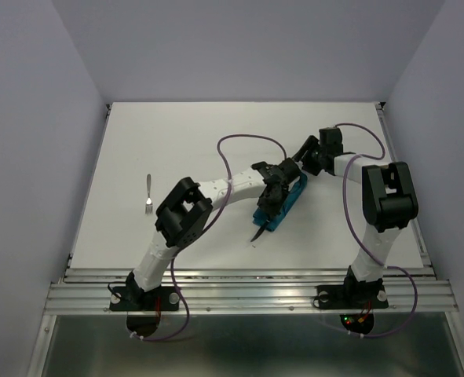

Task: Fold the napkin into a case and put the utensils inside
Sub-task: Pick up the knife from the folded napkin, then stuff the knife into the folded napkin.

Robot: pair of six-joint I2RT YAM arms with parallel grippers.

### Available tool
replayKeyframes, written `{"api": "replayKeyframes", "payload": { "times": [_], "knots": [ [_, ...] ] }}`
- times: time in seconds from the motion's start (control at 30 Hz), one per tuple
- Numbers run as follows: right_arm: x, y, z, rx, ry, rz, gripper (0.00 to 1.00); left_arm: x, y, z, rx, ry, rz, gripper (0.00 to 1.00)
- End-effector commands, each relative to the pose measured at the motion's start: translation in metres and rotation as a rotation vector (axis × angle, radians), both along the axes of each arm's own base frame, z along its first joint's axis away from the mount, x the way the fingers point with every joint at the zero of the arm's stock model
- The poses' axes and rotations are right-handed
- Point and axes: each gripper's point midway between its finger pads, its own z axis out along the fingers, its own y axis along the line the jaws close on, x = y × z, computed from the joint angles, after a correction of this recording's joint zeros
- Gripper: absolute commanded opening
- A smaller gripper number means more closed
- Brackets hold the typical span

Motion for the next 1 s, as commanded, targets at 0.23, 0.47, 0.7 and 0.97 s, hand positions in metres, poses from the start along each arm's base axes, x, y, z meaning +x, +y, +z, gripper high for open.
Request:
{"api": "replayKeyframes", "payload": {
  "times": [0.23,0.47,0.7,0.97],
  "knots": [
    [-0.028,-0.002,-0.010,0.014,0.044,0.003,0.62,0.008,-0.026,0.014,-0.053,-0.012,-0.041,0.00],
    [-0.032,-0.004,-0.015,0.004,0.057,-0.003,0.62,0.002,-0.010,0.007,-0.017,-0.006,-0.027,0.00],
    [-0.030,-0.005,-0.012,0.004,0.051,-0.006,0.62,-0.003,0.001,0.013,-0.007,-0.011,-0.014,0.00],
    [-0.030,-0.005,-0.015,0.002,0.055,-0.007,0.62,-0.004,0.009,0.020,0.008,-0.026,-0.011,0.00]
  ]
}}
